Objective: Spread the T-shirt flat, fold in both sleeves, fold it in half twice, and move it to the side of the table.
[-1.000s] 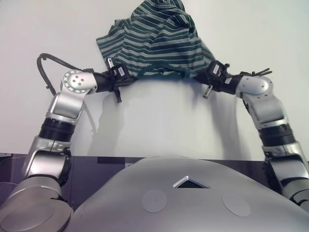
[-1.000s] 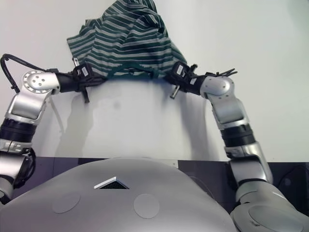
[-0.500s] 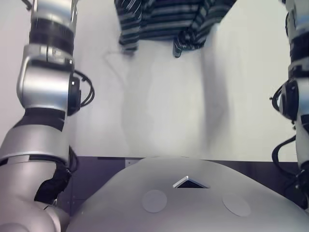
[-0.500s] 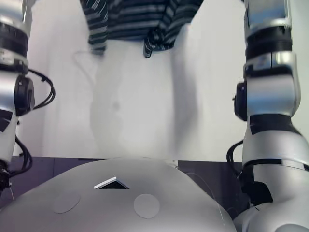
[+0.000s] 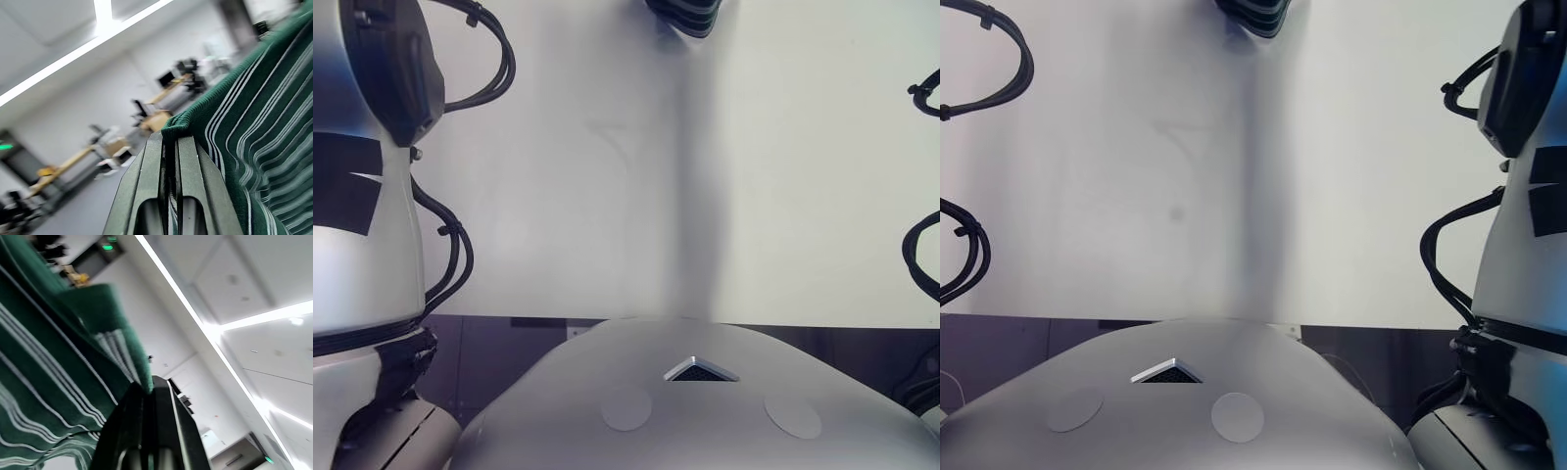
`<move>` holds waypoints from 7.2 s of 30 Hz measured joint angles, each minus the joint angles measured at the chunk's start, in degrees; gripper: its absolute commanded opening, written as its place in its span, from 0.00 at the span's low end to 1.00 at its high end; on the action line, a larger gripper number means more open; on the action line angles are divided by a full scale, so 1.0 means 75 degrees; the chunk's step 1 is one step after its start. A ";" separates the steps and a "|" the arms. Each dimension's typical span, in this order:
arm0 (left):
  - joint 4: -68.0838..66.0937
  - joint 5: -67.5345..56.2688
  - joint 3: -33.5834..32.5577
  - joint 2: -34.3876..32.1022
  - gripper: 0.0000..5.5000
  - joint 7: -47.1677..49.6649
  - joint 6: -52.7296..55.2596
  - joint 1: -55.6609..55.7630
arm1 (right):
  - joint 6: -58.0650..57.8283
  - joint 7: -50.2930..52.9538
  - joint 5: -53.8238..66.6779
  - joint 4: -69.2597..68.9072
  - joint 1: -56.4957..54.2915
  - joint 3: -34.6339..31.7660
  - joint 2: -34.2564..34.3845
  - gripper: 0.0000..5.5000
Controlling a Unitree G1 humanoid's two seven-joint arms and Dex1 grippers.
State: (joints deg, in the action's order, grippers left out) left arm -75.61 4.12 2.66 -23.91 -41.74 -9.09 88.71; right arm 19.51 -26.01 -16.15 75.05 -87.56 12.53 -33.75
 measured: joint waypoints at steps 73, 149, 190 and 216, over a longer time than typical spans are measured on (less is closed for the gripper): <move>0.7773 -0.4802 -0.0710 -0.2031 0.18 -0.1970 0.9019 -0.9891 | -0.6381 0.0178 0.4516 -1.0568 1.1643 -0.1795 0.1739 0.19; 1.0657 -0.4140 -0.0379 -0.1009 0.01 0.0862 0.7003 -1.1279 | -0.7445 -0.3029 0.4789 -1.1789 1.4352 -0.3717 -0.1607 0.20; 1.1376 -0.4482 -0.0238 -0.1167 0.00 -0.0169 0.7334 -1.1302 | -0.7817 -0.3703 0.5969 -1.3189 1.2811 -0.0580 -0.0810 0.04; 0.9432 0.0357 0.2335 -0.3506 0.39 -0.2170 -0.3540 -1.1632 | 0.0684 -0.4019 0.1224 -1.2023 1.4069 -0.0314 -0.3072 0.43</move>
State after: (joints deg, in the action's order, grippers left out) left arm -4.87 6.79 20.18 -50.20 -58.01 -35.63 1.48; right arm 24.64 -56.15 -6.97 -15.11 17.96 10.18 -56.79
